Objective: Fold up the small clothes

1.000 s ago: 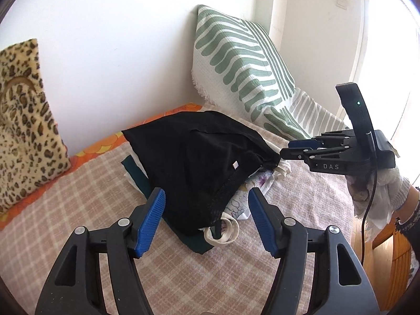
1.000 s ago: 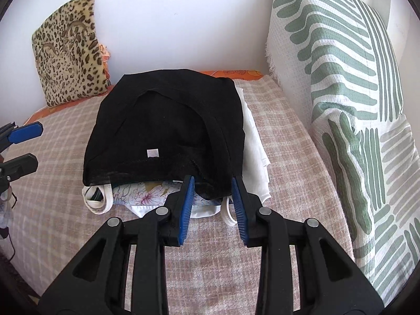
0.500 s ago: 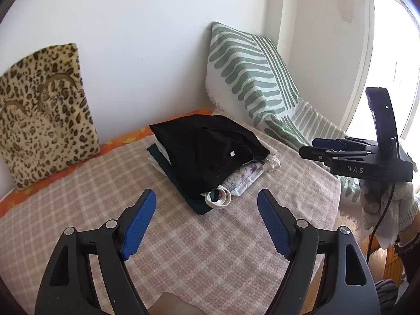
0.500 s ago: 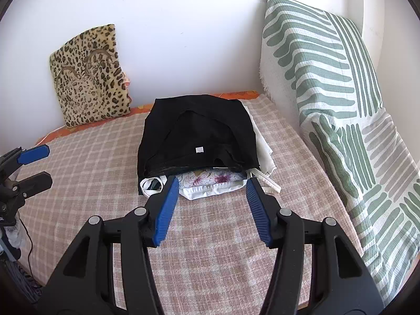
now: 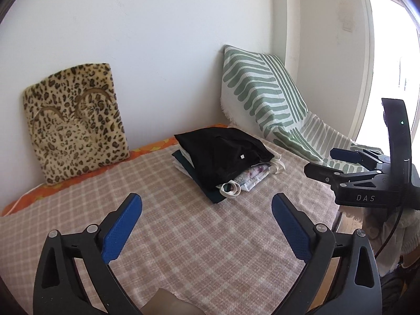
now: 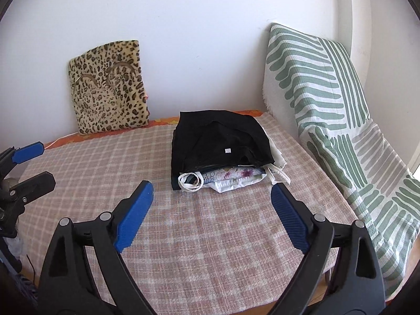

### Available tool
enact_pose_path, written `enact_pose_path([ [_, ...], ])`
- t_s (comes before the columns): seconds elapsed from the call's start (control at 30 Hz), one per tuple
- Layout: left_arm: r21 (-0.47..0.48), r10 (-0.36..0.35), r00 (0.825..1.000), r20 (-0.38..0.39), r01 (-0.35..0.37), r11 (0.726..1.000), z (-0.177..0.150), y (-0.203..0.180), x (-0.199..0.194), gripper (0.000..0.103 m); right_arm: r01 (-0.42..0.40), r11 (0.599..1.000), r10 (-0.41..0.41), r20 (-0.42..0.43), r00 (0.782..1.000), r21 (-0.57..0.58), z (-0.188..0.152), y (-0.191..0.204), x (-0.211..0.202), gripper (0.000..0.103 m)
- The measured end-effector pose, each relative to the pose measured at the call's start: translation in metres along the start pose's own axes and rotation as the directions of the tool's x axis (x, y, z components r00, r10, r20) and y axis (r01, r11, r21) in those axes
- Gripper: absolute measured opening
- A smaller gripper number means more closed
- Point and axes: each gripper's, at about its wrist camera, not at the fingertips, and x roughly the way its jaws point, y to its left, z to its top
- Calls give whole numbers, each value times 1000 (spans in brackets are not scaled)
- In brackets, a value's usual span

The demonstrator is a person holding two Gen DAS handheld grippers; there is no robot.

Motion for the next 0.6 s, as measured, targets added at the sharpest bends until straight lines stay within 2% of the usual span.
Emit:
enact_pose_path([
  [0.17,-23,-1,1000,-8,1,1000,-13,7,-6,99,17,999,-17,-7,1000,36,-15,14,-4,95],
  [0.33,-30,29,1000,-6,-29,999,-22,14,-7,99,77,996,-78,11,997,34,-30,21,-3,96],
  [0.47,-41,39,999,-31,-40,998,-31,20,-4,99,77,996,-76,-9,997,53,-34,22,3,96],
  [0.6,-35,65,997,-50,-67,997,-38,23,0,99,108,993,-108,-5,994,37,-36,21,6,96],
])
